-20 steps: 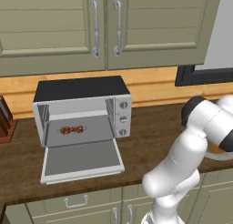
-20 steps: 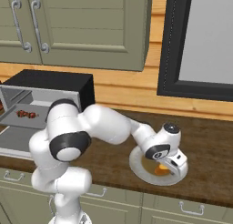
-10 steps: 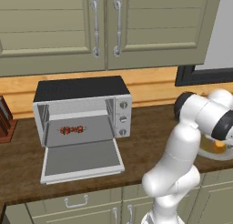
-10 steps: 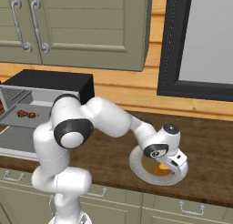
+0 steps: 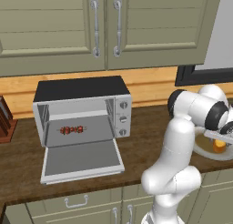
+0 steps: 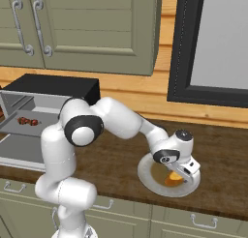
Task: Pick up the kebab skewer and baguette bread, and place them inside the toaster oven. Close the toaster oven door and start by setting the timer.
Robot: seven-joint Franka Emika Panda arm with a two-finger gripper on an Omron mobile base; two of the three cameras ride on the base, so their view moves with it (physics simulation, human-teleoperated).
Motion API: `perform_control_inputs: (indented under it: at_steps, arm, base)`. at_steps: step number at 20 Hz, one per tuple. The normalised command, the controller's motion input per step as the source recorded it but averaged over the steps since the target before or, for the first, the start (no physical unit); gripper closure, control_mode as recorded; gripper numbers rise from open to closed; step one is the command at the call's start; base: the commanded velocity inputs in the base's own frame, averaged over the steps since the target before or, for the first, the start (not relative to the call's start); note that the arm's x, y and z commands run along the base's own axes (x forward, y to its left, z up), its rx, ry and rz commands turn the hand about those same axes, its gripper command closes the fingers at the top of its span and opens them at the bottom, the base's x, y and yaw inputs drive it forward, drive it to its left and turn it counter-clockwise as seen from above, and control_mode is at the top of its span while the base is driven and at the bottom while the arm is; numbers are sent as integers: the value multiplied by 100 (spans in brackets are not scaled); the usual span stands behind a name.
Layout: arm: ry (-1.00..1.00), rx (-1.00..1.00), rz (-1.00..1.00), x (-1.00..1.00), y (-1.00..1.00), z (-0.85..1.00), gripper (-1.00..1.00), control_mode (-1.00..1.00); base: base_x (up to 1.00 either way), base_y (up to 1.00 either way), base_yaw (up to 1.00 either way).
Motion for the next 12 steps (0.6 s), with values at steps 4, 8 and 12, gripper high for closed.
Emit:
perform_control_inputs:
  at_steps: [4,8,12]
  arm:
    - [0,-1,-1,1,-9,-23,-100,-100]
    - [0,0,-2,0,-3,-21,-100,-100]
    - [0,0,-3,-2,0,-22,100,-100]
  base:
    - [0,0,0]
    - [0,0,0]
    - [0,0,0]
